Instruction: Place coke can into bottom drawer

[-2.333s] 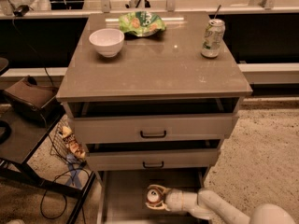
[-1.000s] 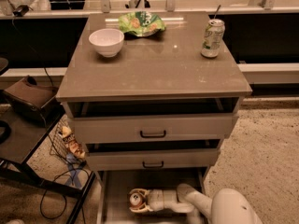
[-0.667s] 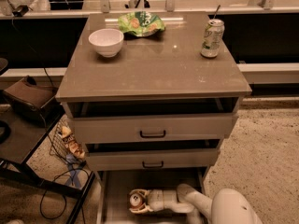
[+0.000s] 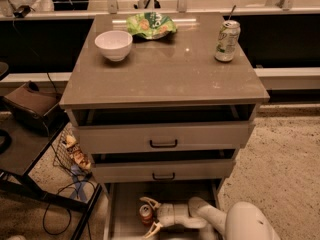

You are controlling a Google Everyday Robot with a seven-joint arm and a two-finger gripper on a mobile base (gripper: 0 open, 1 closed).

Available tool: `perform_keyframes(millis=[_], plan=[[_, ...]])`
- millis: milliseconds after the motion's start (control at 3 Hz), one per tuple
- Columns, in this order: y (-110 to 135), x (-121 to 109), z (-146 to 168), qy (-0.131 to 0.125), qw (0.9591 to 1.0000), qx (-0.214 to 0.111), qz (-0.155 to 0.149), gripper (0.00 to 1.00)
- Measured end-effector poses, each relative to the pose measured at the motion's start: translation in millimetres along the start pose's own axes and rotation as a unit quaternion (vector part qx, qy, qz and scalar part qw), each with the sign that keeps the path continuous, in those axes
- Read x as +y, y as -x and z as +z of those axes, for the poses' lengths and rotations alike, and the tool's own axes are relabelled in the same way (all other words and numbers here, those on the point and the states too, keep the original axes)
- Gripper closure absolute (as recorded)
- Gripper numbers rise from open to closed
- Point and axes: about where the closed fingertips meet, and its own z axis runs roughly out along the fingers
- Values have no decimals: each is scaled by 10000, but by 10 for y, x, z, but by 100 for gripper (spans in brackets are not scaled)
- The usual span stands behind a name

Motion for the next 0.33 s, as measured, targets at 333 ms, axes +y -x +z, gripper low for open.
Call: perform_keyframes(millis=[333], plan=[[0,0,1,1,10000,0,0,0]])
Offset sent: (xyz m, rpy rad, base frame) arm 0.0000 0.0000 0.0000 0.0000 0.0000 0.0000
